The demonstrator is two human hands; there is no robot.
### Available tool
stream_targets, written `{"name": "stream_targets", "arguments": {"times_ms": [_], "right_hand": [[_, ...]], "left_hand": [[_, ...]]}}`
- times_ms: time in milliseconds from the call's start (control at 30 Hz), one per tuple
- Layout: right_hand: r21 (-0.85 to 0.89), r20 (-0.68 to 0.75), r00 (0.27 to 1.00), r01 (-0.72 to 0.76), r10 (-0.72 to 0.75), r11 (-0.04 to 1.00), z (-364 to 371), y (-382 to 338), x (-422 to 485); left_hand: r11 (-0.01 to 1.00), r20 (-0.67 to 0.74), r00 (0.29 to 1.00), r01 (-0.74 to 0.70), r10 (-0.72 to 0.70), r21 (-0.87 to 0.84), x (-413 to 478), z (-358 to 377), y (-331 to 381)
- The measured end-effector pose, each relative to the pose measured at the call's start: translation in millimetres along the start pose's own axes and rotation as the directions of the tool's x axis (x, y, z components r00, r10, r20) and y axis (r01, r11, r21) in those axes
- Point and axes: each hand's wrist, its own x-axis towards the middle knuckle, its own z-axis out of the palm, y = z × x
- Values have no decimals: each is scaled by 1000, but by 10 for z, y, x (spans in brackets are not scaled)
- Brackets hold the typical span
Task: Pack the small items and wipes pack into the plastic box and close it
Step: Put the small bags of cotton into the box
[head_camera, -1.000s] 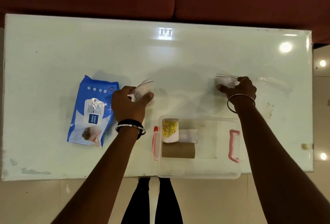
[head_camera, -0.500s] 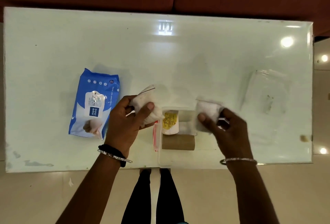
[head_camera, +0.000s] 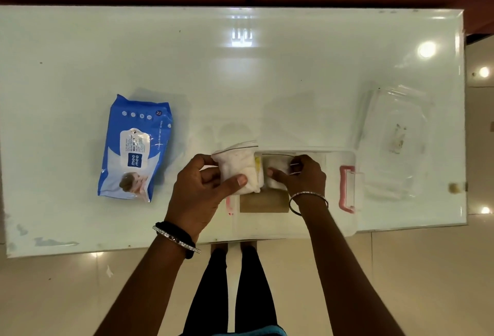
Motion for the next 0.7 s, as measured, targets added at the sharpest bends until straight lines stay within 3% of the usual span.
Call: {"name": "stream_targets", "arguments": {"times_ms": [167, 300, 333, 400, 467, 600, 700], "right_hand": [[70, 8, 1000, -22, 22, 997, -75, 22, -91], [224, -138, 990, 33, -1, 974, -242, 10, -396], [344, -82, 997, 30, -2, 938, -298, 8, -483], [580, 168, 984, -55, -53, 813, -394, 23, -649], [651, 334, 932, -120, -141, 750, -437, 53, -760], [684, 351, 924, -143, -151, 716, -456, 150, -813], [701, 257, 964, -139, -66, 700, -502, 188, -721]], "left_hand": [[994, -6, 1000, 23, -23, 110, -62, 116, -43], [977, -40, 998, -29, 38, 213, -124, 232, -63], [968, -50, 997, -43, 57, 246, -144, 266, -65], [953, -43, 995, -72, 89, 295, -181, 348, -72], [949, -16, 995, -92, 102, 302, -218, 443, -81], [937, 24, 992, -124, 123, 327, -302, 611, -122], [940, 43, 993, -118, 110, 321, -334, 642, -142]]}}
